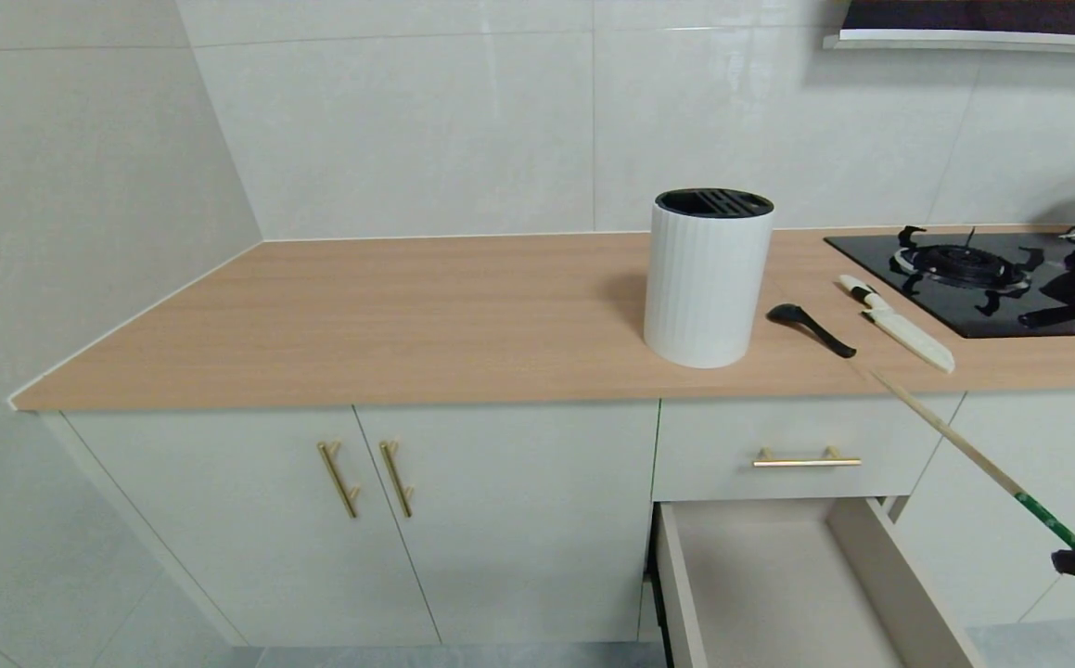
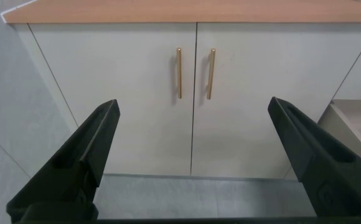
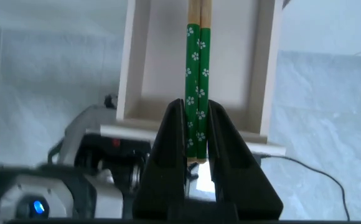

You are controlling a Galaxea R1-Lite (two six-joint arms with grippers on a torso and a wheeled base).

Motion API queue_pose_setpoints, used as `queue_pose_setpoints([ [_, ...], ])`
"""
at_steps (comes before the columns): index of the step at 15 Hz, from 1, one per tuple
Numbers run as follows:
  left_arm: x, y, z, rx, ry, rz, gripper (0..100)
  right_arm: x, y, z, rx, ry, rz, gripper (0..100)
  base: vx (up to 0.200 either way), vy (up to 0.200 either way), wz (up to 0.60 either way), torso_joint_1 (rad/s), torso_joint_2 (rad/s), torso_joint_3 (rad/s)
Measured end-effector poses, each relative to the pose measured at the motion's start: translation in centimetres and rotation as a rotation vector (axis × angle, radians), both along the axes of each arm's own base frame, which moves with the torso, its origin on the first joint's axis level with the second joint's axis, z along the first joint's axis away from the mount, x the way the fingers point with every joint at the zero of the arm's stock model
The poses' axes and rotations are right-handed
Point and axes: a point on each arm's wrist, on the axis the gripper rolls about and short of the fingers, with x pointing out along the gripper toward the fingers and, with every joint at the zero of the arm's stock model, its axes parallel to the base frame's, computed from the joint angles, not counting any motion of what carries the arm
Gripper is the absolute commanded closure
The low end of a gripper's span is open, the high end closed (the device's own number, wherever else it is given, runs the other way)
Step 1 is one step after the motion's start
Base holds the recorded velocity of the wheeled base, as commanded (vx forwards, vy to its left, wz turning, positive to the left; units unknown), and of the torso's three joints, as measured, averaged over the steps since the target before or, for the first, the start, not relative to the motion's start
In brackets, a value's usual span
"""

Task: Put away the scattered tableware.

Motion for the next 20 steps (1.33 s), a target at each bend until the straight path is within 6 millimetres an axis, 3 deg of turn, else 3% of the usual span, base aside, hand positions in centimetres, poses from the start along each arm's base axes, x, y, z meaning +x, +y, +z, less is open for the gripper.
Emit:
queue_pose_setpoints([
  [6, 0.0, 0.0, 0.0, 0.0, 0.0, 0.0, 0, 0.0, 0.4, -1.4, -0.014, 0.053, 0.027, 100, 0.0, 0.0, 0.0, -0.046, 0.13, 0.084],
  [12, 0.0, 0.0, 0.0, 0.0, 0.0, 0.0, 0, 1.3, 0.7, -3.0, -0.029, 0.106, 0.03, 100, 0.0, 0.0, 0.0, -0.15, 0.46, 0.295],
  [20, 0.0, 0.0, 0.0, 0.0, 0.0, 0.0, 0, 1.8, 0.9, -3.6, -0.039, 0.139, 0.03, 100, 0.0, 0.0, 0.0, -0.101, 0.46, 0.351],
])
